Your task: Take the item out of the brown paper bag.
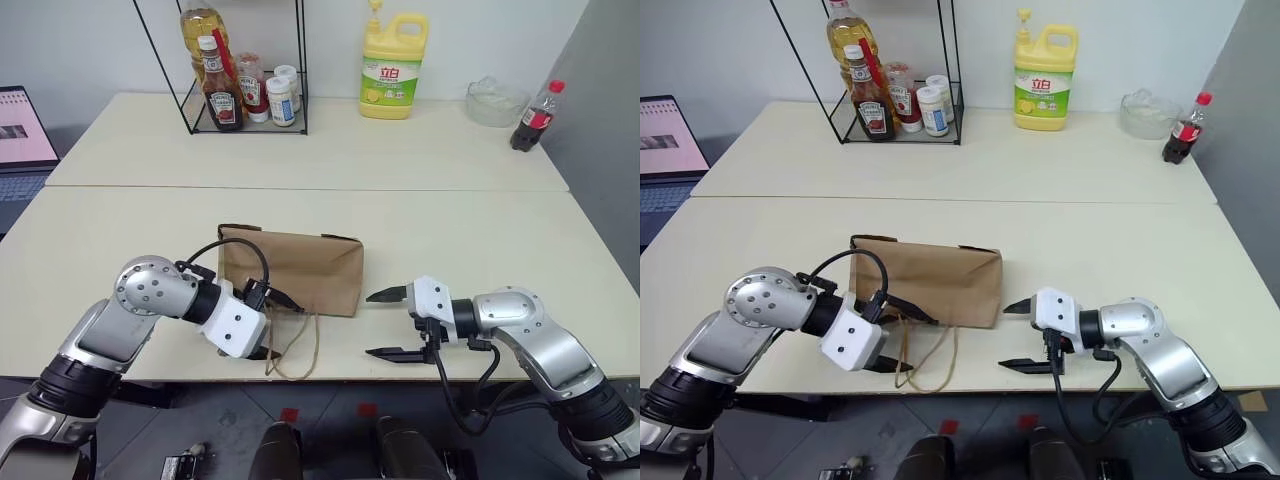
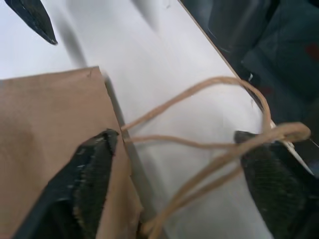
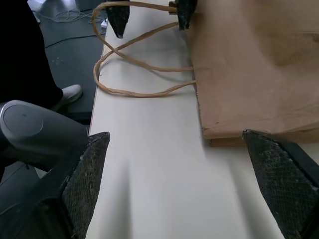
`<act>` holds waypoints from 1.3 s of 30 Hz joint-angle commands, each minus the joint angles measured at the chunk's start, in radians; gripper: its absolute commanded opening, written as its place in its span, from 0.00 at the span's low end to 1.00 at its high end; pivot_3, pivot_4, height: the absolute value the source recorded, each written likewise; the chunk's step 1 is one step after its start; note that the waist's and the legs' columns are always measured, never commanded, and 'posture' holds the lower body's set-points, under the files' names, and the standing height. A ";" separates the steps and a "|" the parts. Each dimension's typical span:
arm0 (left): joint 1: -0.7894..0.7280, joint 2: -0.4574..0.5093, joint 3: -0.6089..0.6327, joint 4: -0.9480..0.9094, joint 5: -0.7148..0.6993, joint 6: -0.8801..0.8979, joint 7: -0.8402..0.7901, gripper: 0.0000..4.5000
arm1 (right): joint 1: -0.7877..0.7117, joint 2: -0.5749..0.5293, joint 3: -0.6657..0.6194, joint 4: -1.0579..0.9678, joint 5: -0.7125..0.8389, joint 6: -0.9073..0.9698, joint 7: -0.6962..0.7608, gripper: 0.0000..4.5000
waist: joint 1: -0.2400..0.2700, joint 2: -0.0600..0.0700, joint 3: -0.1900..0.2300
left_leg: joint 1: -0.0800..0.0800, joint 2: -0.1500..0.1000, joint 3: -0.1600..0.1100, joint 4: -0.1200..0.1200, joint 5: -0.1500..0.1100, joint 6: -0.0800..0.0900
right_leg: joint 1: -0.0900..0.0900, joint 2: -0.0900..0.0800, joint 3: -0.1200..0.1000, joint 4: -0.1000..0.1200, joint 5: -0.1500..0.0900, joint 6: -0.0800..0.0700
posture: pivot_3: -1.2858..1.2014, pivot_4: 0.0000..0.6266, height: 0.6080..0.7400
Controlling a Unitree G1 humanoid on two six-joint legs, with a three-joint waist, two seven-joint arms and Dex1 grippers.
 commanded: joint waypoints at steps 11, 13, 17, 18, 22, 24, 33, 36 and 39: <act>-0.049 -0.081 0.033 0.029 -0.066 0.264 0.130 0.01 | -0.002 0.009 0.032 0.018 -0.030 -0.092 0.029 1.00 | 0.000 0.000 0.000 | 0.000 0.000 -0.001 0.001 0.000 0.000 | 0.001 0.000 -0.001 0.000 0.000 0.000 | 0.52 0.24 1.00; -0.076 -0.101 0.053 0.037 -0.096 0.389 0.164 0.01 | 0.006 0.012 0.046 0.028 -0.053 -0.151 0.037 1.00 | 0.000 0.000 0.000 | 0.000 0.000 -0.001 0.002 0.000 0.000 | 0.001 0.000 -0.001 0.001 0.000 0.000 | 0.52 0.24 1.00; -0.101 -0.118 0.080 0.034 -0.128 0.522 0.204 0.01 | 0.010 0.037 0.054 0.052 -0.064 -0.221 0.032 1.00 | -0.001 0.000 0.000 | 0.000 0.000 -0.002 0.002 0.000 0.000 | 0.001 0.000 -0.002 0.001 0.000 0.000 | 0.52 0.24 1.00; -0.110 -0.126 0.088 0.031 -0.141 0.566 0.220 0.01 | 0.006 0.047 0.057 0.064 -0.074 -0.253 0.028 1.00 | 0.000 0.000 0.000 | 0.000 0.000 -0.003 0.002 0.000 0.000 | 0.001 0.000 -0.002 0.001 0.000 0.000 | 0.52 0.24 1.00; -0.144 -0.155 0.115 0.025 -0.184 0.711 0.278 0.01 | -0.019 0.077 0.088 0.153 -0.185 -0.478 0.005 1.00 | 0.000 0.000 0.000 | 0.000 0.000 -0.004 0.004 0.000 0.000 | 0.003 0.000 -0.003 0.001 0.000 0.000 | 0.52 0.24 1.00; -0.172 -0.173 0.135 0.029 -0.210 0.800 0.315 0.01 | -0.035 0.080 0.119 0.245 -0.282 -0.694 -0.022 1.00 | 0.000 0.000 0.000 | 0.000 0.000 -0.004 0.005 0.000 0.000 | 0.003 0.000 -0.004 0.001 0.000 0.000 | 0.52 0.24 1.00; -0.195 -0.192 0.160 -0.007 -0.276 0.984 0.380 0.01 | -0.131 0.197 0.162 0.544 -0.544 -1.174 -0.292 1.00 | -0.001 0.000 0.000 | 0.001 0.000 -0.007 0.007 0.000 -0.001 | 0.006 0.000 -0.006 0.002 0.000 0.000 | 0.52 0.24 1.00; -0.184 -0.182 0.160 -0.023 -0.285 0.996 0.381 0.01 | -0.159 0.247 0.171 0.570 -0.571 -1.221 -0.348 1.00 | -0.001 0.000 0.000 | 0.001 0.000 -0.007 0.007 0.001 -0.003 | 0.006 0.000 -0.006 0.002 0.000 0.000 | 0.52 0.24 1.00; -0.182 -0.179 0.161 -0.028 -0.290 1.005 0.383 0.01 | -0.181 0.280 0.198 0.600 -0.615 -1.258 -0.384 1.00 | -0.001 0.000 0.000 | 0.001 0.000 -0.008 0.007 0.002 -0.004 | 0.007 0.000 -0.007 0.003 0.000 0.000 | 0.52 0.24 1.00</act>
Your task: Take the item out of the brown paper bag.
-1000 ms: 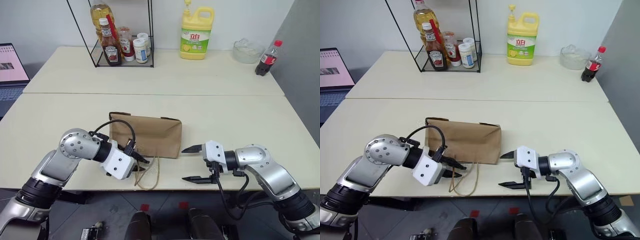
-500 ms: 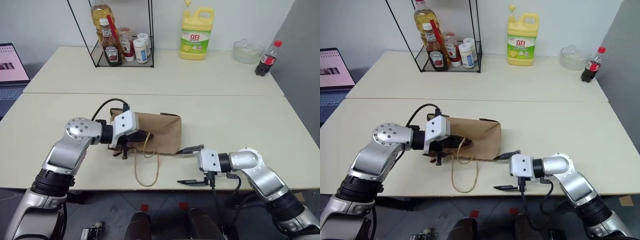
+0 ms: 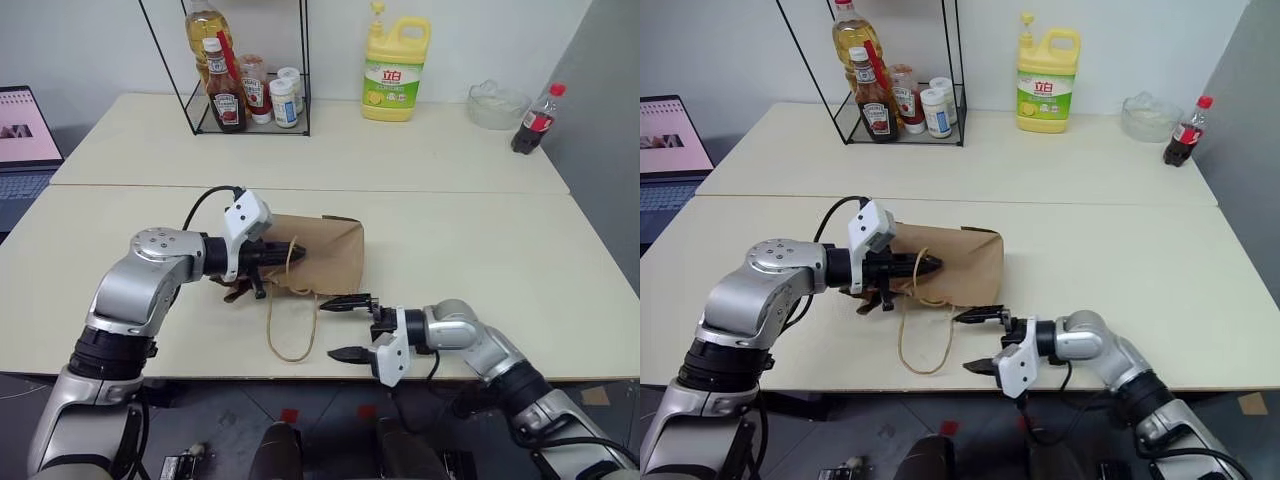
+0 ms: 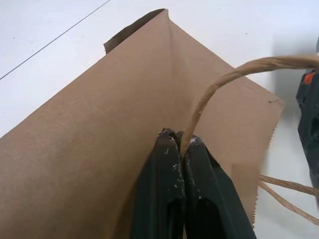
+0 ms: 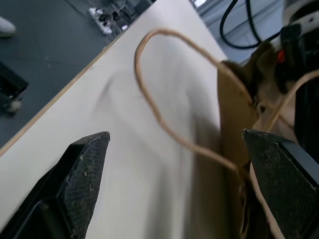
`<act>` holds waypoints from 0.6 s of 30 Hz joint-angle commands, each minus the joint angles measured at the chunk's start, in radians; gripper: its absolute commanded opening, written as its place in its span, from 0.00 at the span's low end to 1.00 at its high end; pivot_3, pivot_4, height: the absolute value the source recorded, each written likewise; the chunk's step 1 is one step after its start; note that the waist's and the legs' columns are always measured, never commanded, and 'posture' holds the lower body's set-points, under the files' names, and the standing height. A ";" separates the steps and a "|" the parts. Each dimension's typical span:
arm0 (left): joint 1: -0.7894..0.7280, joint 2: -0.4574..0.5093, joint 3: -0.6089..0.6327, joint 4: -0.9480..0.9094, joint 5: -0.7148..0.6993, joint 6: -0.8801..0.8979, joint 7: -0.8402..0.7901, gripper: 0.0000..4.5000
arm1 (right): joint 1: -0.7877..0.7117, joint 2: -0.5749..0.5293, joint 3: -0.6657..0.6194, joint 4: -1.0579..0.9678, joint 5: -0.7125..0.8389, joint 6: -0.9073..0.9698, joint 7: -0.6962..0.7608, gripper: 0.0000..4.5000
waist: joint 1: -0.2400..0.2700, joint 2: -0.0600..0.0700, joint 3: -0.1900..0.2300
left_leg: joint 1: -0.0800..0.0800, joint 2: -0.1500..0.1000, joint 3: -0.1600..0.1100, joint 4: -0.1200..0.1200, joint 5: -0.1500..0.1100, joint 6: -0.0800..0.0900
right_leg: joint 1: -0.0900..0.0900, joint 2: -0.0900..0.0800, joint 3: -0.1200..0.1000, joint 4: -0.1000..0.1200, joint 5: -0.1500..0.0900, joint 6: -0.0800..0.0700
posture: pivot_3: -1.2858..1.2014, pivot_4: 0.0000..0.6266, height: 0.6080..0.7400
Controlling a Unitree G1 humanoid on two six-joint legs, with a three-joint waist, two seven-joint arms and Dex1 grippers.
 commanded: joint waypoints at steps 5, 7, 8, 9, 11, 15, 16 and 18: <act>-0.015 0.003 0.030 -0.036 -0.026 0.021 0.019 0.01 | -0.072 0.090 0.057 0.113 -0.143 -0.047 -0.139 1.00 | 0.000 0.000 0.000 | 0.000 0.000 -0.001 0.000 0.000 0.000 | 0.001 0.000 -0.001 0.000 0.000 0.000 | 0.52 0.24 1.00; -0.015 0.004 0.031 -0.041 -0.029 0.028 0.023 0.01 | -0.090 0.106 0.065 0.152 -0.179 -0.049 -0.180 1.00 | 0.000 0.000 0.000 | 0.000 0.000 -0.001 0.000 0.000 0.000 | 0.001 0.000 -0.001 0.000 0.000 0.000 | 0.52 0.24 1.00; -0.015 0.004 0.031 -0.044 -0.030 0.031 0.024 0.01 | -0.096 0.110 0.068 0.166 -0.185 -0.050 -0.191 1.00 | 0.000 0.000 0.000 | 0.000 0.000 -0.001 0.000 0.000 0.000 | 0.001 0.000 -0.001 0.000 0.000 0.000 | 0.52 0.24 1.00; -0.014 0.005 0.032 -0.046 -0.032 0.033 0.025 0.01 | -0.099 0.113 0.072 0.175 -0.188 -0.051 -0.199 1.00 | 0.000 0.000 0.000 | 0.000 0.000 -0.002 0.000 0.000 0.000 | 0.001 0.000 -0.002 0.000 0.000 0.000 | 0.52 0.24 1.00; -0.013 0.007 0.032 -0.047 -0.035 0.034 0.028 0.00 | -0.102 0.112 0.076 0.184 -0.187 -0.054 -0.214 0.91 | 0.000 0.000 0.000 | 0.000 0.000 -0.003 0.001 0.000 0.000 | 0.002 0.000 -0.003 0.000 0.000 0.000 | 0.52 0.24 1.00; -0.011 0.009 0.032 -0.046 -0.037 0.030 0.035 0.00 | -0.103 0.096 0.085 0.187 -0.172 -0.066 -0.220 0.63 | 0.000 0.000 0.000 | 0.000 -0.001 -0.004 0.001 0.000 0.001 | 0.003 -0.001 -0.005 0.000 0.000 0.000 | 0.52 0.24 1.00; -0.011 0.008 0.031 -0.045 -0.038 0.029 0.038 0.00 | -0.102 0.091 0.087 0.184 -0.170 -0.069 -0.222 0.54 | 0.000 0.000 0.000 | 0.000 -0.001 -0.005 0.001 0.000 0.001 | 0.004 -0.001 -0.006 0.000 0.000 0.000 | 0.52 0.24 1.00; -0.013 0.006 0.029 -0.043 -0.038 0.027 0.042 0.00 | -0.103 0.084 0.091 0.181 -0.160 -0.068 -0.219 0.38 | 0.000 0.000 0.000 | 0.000 -0.001 -0.006 0.001 -0.001 0.001 | 0.004 -0.001 -0.007 -0.001 0.000 0.000 | 0.52 0.24 1.00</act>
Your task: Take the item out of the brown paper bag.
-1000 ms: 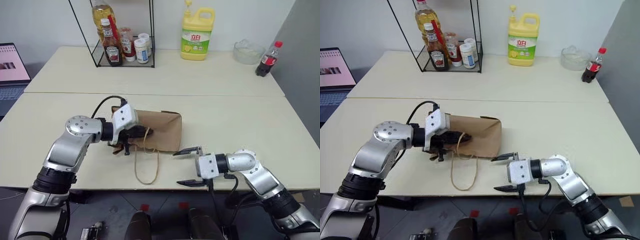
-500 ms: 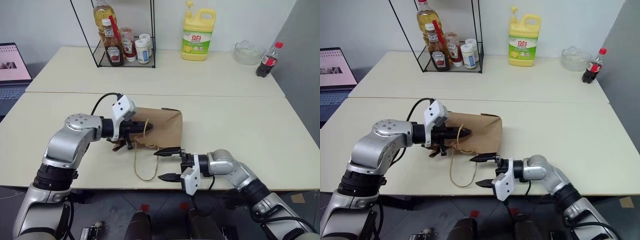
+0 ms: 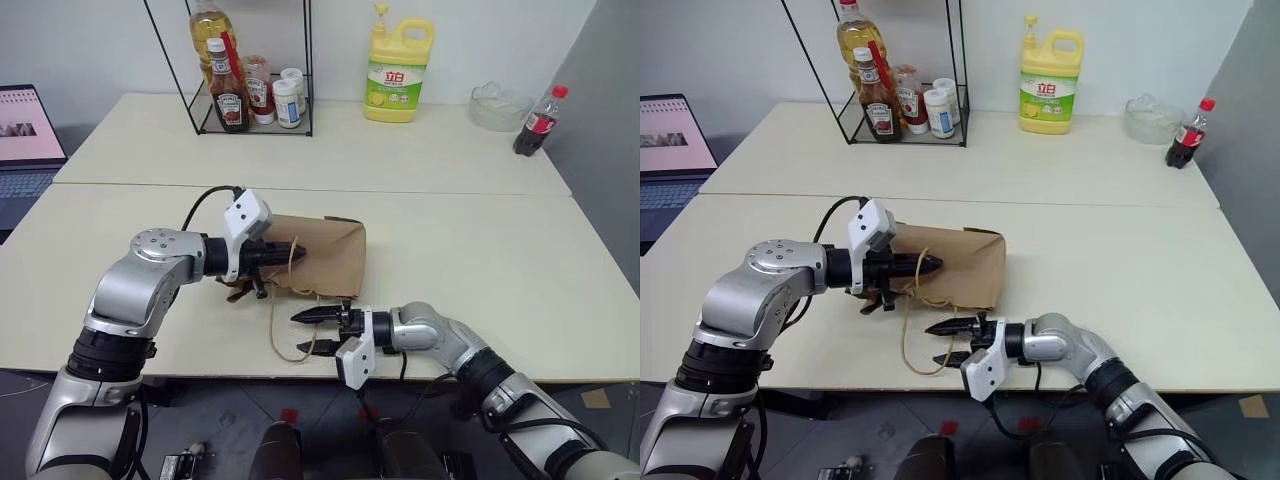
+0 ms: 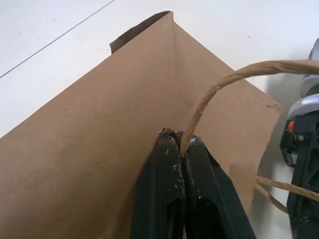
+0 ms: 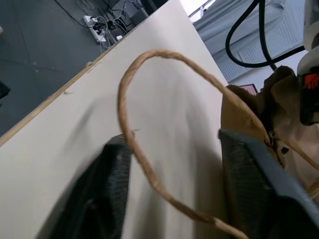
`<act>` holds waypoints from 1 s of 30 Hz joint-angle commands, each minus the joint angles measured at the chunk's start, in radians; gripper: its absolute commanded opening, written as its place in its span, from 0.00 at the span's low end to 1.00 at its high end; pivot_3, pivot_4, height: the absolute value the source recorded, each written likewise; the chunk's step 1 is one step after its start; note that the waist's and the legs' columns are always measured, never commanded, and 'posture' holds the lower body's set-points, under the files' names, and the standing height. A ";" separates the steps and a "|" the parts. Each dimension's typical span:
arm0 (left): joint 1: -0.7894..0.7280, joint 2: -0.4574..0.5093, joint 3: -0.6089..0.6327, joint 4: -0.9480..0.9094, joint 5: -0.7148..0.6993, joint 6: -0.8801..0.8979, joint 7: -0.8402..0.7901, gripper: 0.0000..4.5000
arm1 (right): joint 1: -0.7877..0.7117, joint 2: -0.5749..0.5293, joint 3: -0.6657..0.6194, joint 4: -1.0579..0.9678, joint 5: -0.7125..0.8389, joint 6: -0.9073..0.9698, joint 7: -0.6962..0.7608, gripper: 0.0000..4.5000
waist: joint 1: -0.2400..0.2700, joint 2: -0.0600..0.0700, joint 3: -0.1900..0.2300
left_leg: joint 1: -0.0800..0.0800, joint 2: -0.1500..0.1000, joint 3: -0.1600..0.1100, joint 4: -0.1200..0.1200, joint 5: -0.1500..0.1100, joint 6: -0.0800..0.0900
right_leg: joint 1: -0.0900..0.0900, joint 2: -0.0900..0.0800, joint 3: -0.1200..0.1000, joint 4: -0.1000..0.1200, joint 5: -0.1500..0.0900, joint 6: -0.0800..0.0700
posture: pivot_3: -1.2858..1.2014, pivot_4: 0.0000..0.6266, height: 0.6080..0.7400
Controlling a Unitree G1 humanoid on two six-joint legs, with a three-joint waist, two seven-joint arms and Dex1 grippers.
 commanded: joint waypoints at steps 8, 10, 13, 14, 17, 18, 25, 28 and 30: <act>-0.053 -0.007 0.034 0.004 -0.017 0.003 0.025 0.00 | 0.001 -0.005 0.004 -0.032 0.082 0.039 0.045 0.01 | 0.000 0.000 0.000 | 0.000 0.000 -0.003 0.000 0.000 0.001 | 0.001 0.000 -0.003 0.000 0.000 0.000 | 0.52 0.24 1.00; -0.079 -0.013 0.040 0.023 -0.020 0.025 0.043 0.00 | 0.009 -0.003 0.003 -0.034 0.101 0.094 0.076 0.01 | 0.000 0.000 0.000 | 0.000 0.000 -0.003 0.000 -0.001 0.001 | 0.002 0.000 -0.004 0.000 0.000 0.000 | 0.52 0.24 1.00; -0.144 -0.029 0.046 0.069 -0.022 0.094 0.093 0.00 | 0.013 -0.004 0.005 -0.040 0.097 0.172 0.111 0.01 | 0.001 0.000 0.000 | 0.000 0.000 -0.004 0.000 -0.001 0.001 | 0.002 0.000 -0.005 0.000 0.000 0.000 | 0.52 0.24 1.00; -0.170 -0.035 0.049 0.088 -0.024 0.117 0.107 0.00 | 0.010 -0.007 0.008 -0.043 0.089 0.181 0.116 0.01 | 0.001 0.000 0.000 | 0.000 0.000 -0.005 0.001 -0.001 0.001 | 0.002 0.000 -0.005 0.000 0.000 0.000 | 0.52 0.24 1.00; -0.241 -0.049 0.051 0.143 -0.020 0.183 0.151 0.00 | 0.005 -0.013 0.015 -0.051 0.075 0.200 0.129 0.01 | 0.001 0.000 0.000 | 0.000 0.000 -0.006 0.001 0.000 0.001 | 0.003 0.000 -0.006 0.000 0.000 0.000 | 0.52 0.24 1.00; -0.269 -0.058 0.055 0.171 -0.017 0.205 0.172 0.00 | 0.006 -0.015 0.016 -0.054 0.073 0.206 0.134 0.01 | 0.001 0.000 0.000 | 0.000 0.000 -0.006 0.001 0.000 0.001 | 0.003 0.000 -0.006 0.000 0.000 0.000 | 0.52 0.24 1.00; -0.431 -0.101 0.104 0.320 -0.022 0.285 0.261 0.00 | 0.009 -0.025 0.025 -0.067 0.067 0.238 0.151 0.01 | 0.001 0.000 0.000 | 0.000 -0.001 -0.007 0.001 0.000 -0.001 | 0.003 0.000 -0.007 0.000 0.000 0.000 | 0.52 0.24 1.00; -0.473 -0.108 0.118 0.355 -0.029 0.296 0.266 0.00 | 0.008 -0.029 0.031 -0.063 0.065 0.250 0.162 0.01 | 0.000 0.000 0.000 | 0.000 0.000 -0.007 0.001 0.002 -0.004 | 0.003 0.000 -0.007 0.000 0.000 0.000 | 0.52 0.24 1.00; -0.500 -0.111 0.124 0.380 -0.029 0.293 0.270 0.00 | 0.008 -0.033 0.035 -0.061 0.063 0.255 0.168 0.01 | 0.001 0.000 0.000 | 0.000 0.000 -0.007 0.001 0.003 -0.004 | 0.003 0.000 -0.007 0.000 0.000 0.000 | 0.52 0.24 1.00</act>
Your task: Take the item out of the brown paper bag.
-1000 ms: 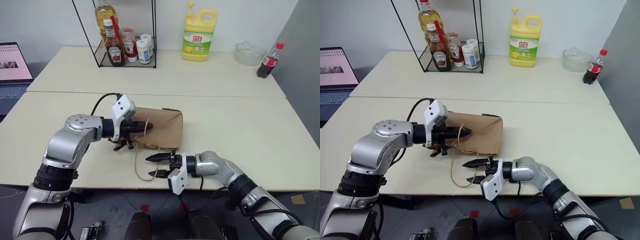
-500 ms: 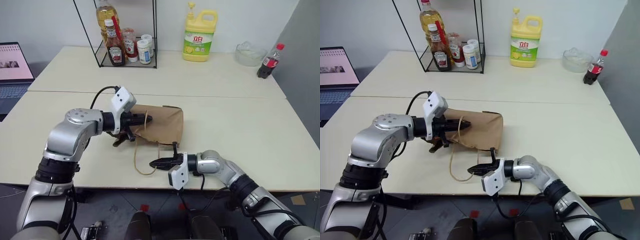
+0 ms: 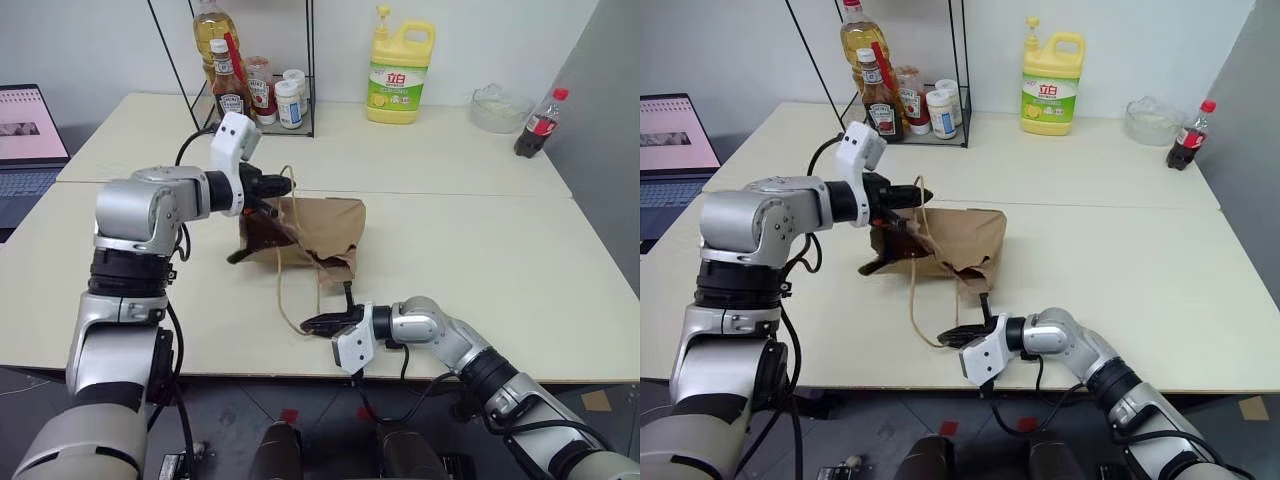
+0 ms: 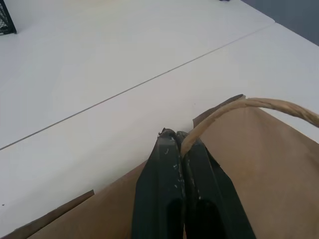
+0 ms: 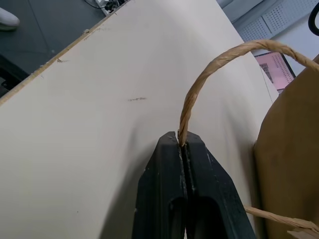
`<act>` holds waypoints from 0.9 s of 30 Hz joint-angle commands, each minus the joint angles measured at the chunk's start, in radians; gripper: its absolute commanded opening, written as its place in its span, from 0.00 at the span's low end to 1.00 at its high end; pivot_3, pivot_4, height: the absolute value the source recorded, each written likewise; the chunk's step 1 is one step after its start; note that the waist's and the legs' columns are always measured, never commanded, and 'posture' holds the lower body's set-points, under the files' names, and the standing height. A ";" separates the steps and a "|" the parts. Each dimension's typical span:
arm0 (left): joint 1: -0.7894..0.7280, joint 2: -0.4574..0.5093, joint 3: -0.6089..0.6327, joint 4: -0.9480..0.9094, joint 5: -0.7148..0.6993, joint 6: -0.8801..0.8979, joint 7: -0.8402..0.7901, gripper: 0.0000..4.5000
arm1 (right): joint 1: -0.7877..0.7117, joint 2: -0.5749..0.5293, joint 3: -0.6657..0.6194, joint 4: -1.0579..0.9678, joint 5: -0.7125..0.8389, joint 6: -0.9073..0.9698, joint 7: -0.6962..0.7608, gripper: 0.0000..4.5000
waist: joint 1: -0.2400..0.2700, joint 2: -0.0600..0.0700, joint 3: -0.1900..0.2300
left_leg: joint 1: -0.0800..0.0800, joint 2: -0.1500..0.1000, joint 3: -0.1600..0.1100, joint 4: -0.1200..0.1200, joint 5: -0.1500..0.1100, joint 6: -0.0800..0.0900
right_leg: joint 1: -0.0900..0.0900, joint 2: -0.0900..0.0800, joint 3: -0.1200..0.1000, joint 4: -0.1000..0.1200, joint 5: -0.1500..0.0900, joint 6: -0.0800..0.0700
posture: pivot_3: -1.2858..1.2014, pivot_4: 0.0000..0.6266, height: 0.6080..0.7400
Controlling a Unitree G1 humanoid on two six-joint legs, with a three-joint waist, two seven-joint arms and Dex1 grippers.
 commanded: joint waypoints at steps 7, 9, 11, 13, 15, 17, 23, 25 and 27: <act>-0.154 -0.008 0.081 0.092 -0.014 -0.023 0.035 0.00 | 0.003 -0.034 0.039 0.019 -0.035 0.030 0.040 0.01 | 0.001 0.000 0.000 | 0.000 0.000 0.000 0.000 0.000 0.000 | 0.000 0.000 0.000 0.000 0.000 0.000 | 0.52 0.24 1.00; -0.175 -0.013 0.091 0.116 -0.017 -0.023 0.044 0.00 | 0.001 -0.037 0.043 0.021 -0.036 0.032 0.042 0.01 | 0.001 0.000 0.000 | 0.000 0.000 0.000 0.000 0.000 0.000 | 0.000 0.000 0.000 0.000 0.000 0.000 | 0.52 0.24 1.00; -0.191 -0.016 0.099 0.138 -0.019 -0.022 0.051 0.00 | -0.001 -0.039 0.045 0.023 -0.036 0.034 0.044 0.01 | 0.001 0.000 0.000 | 0.000 0.000 0.000 0.000 0.000 0.000 | 0.000 0.000 0.000 0.000 0.000 0.000 | 0.52 0.24 1.00; -0.205 -0.019 0.106 0.156 -0.019 -0.021 0.058 0.00 | -0.003 -0.040 0.048 0.025 -0.037 0.035 0.047 0.01 | 0.001 0.000 0.000 | 0.000 0.000 0.000 0.000 0.000 0.000 | 0.000 0.000 0.000 0.000 0.000 0.000 | 0.52 0.24 1.00; -0.219 -0.022 0.114 0.171 -0.019 -0.020 0.062 0.00 | -0.007 -0.043 0.052 0.029 -0.043 0.036 0.052 0.01 | 0.001 0.000 0.000 | 0.000 0.000 0.000 0.000 0.000 0.000 | 0.000 0.000 0.000 -0.001 0.000 0.000 | 0.52 0.24 1.00; -0.231 -0.026 0.124 0.183 -0.018 -0.017 0.065 0.00 | -0.009 -0.045 0.055 0.031 -0.044 0.038 0.054 0.01 | 0.001 0.000 0.000 | 0.000 0.000 0.000 0.000 0.000 -0.001 | 0.001 0.000 0.000 -0.001 0.000 0.000 | 0.52 0.24 1.00; -0.255 -0.027 0.132 0.211 -0.017 -0.022 0.068 0.00 | -0.018 -0.055 0.060 0.041 -0.052 0.047 0.056 0.01 | 0.001 0.000 0.000 | 0.000 0.000 0.000 0.000 0.000 -0.001 | 0.001 0.000 0.000 -0.001 0.000 0.000 | 0.52 0.24 1.00; -0.248 -0.024 0.127 0.200 -0.019 -0.017 0.060 0.00 | -0.021 -0.074 0.053 0.044 -0.053 0.053 0.060 0.01 | 0.001 0.000 0.000 | 0.000 0.000 0.000 0.000 0.000 -0.001 | 0.001 0.000 -0.001 -0.001 0.000 0.000 | 0.52 0.24 1.00; -0.234 -0.020 0.121 0.181 -0.024 -0.009 0.048 0.00 | -0.019 -0.095 0.035 0.036 -0.024 0.076 0.081 0.01 | 0.003 0.000 0.000 | 0.000 -0.001 0.000 0.000 0.000 -0.001 | 0.001 -0.001 -0.001 -0.001 0.000 0.000 | 0.52 0.24 1.00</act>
